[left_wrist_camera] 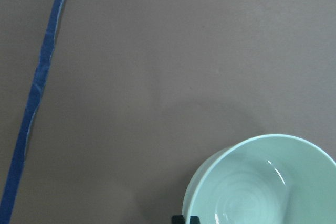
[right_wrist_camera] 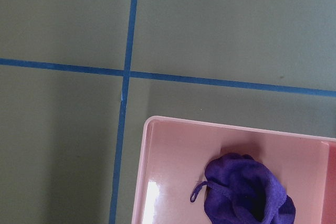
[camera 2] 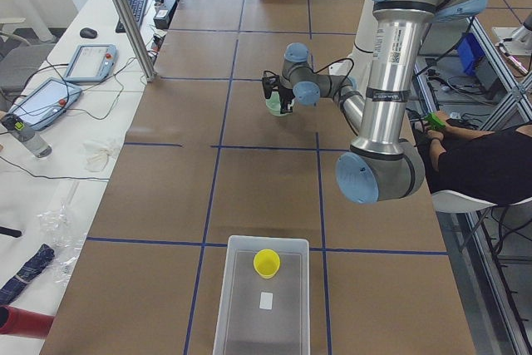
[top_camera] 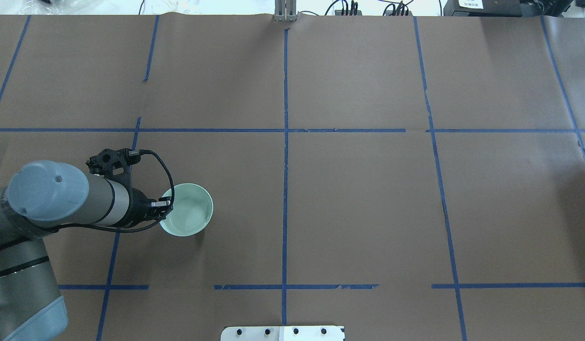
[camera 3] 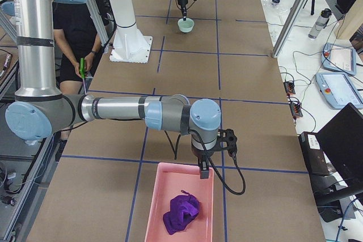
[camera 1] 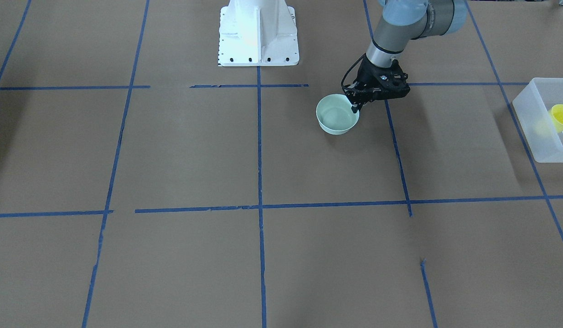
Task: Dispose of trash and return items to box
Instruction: 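Lift the pale green bowl and carry it off the table with the left gripper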
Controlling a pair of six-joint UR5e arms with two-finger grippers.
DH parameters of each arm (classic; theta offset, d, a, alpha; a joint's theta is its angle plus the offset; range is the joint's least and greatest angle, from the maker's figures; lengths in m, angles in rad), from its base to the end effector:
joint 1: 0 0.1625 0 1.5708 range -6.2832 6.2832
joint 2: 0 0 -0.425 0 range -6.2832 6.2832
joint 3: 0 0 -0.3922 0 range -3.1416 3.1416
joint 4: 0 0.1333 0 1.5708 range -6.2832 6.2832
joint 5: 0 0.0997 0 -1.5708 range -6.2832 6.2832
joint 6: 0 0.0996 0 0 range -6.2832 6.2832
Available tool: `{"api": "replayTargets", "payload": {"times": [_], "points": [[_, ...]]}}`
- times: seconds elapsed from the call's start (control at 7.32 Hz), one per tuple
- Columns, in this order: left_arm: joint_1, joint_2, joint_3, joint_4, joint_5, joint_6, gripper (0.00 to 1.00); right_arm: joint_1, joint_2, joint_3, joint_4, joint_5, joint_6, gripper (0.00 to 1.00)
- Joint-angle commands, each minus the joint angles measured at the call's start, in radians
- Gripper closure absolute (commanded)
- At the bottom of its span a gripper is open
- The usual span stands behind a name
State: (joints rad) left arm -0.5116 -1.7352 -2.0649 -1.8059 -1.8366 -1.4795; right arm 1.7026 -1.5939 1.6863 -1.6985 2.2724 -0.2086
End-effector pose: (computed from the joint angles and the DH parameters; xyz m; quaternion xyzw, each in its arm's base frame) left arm 0.3985 -0.3466 0.3243 0.0130 0.4444 -0.1305 0.8862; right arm 0.1312 -0.4644 0.6307 0.0419 -0.3414 -0.0300 0.9385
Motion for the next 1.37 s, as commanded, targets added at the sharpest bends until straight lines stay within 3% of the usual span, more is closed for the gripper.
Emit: {"api": "replayTargets", "payload": {"times": [0.0, 0.27, 0.41, 0.68, 0.82, 1.23], "points": [[-0.109, -0.027, -0.07, 0.071, -0.078, 0.021, 1.0, -0.036, 0.0, 0.004, 0.0, 0.001, 0.002, 0.0], [-0.244, -0.027, -0.118, 0.179, -0.09, 0.219, 1.0, -0.084, 0.0, 0.003, 0.009, 0.004, 0.111, 0.0], [-0.359, -0.027, -0.119, 0.23, -0.146, 0.363, 1.0, -0.112, 0.0, 0.0, 0.049, 0.015, 0.158, 0.0], [-0.558, 0.009, -0.101, 0.285, -0.199, 0.651, 1.0, -0.113, -0.001, -0.026, 0.104, 0.115, 0.189, 0.0], [-0.63, 0.044, -0.081, 0.296, -0.207, 0.803, 1.0, -0.113, -0.005, -0.028, 0.111, 0.122, 0.189, 0.0], [-0.931, 0.065, 0.153, 0.292, -0.315, 1.269, 1.0, -0.112, -0.006, -0.016, 0.111, 0.124, 0.19, 0.0]]}}
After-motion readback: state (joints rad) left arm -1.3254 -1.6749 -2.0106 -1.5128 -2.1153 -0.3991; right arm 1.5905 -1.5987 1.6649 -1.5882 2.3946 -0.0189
